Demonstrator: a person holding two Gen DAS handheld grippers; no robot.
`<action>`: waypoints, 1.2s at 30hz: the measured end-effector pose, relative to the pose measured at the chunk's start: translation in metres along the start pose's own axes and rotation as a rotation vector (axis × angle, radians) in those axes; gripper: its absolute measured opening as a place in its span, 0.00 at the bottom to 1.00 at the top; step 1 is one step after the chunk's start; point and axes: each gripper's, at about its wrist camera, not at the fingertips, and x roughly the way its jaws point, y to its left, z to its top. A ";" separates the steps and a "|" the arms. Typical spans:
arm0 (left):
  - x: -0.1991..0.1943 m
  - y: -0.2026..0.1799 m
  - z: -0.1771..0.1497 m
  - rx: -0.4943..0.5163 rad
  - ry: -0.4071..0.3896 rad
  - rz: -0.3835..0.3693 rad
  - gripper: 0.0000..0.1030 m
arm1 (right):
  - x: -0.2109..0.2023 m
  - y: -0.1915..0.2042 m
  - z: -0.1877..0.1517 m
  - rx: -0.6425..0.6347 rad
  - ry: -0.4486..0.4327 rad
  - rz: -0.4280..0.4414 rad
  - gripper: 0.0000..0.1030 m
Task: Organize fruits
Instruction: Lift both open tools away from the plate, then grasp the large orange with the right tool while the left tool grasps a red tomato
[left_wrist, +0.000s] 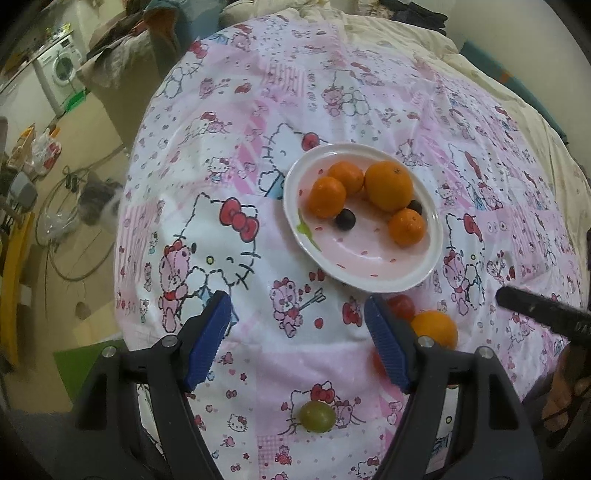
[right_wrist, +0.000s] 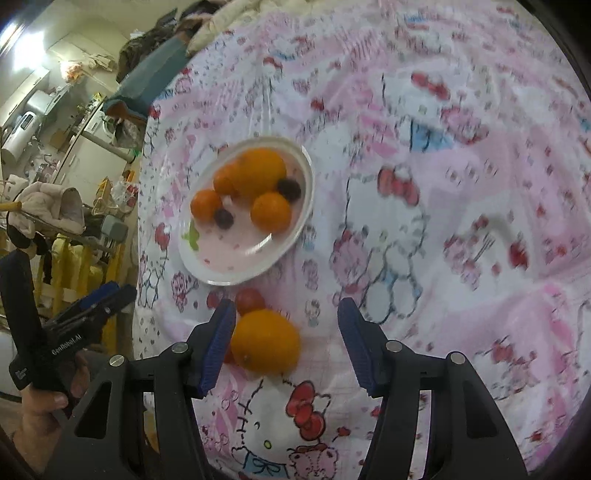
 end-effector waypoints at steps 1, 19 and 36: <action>0.000 0.001 0.000 -0.005 -0.001 0.001 0.70 | 0.007 0.000 -0.001 0.007 0.026 0.016 0.59; 0.005 0.004 -0.003 -0.015 0.017 -0.002 0.70 | 0.078 0.016 -0.011 0.000 0.213 -0.021 0.70; 0.040 -0.038 -0.016 0.047 0.167 -0.035 0.70 | 0.062 -0.005 -0.008 0.026 0.177 -0.001 0.61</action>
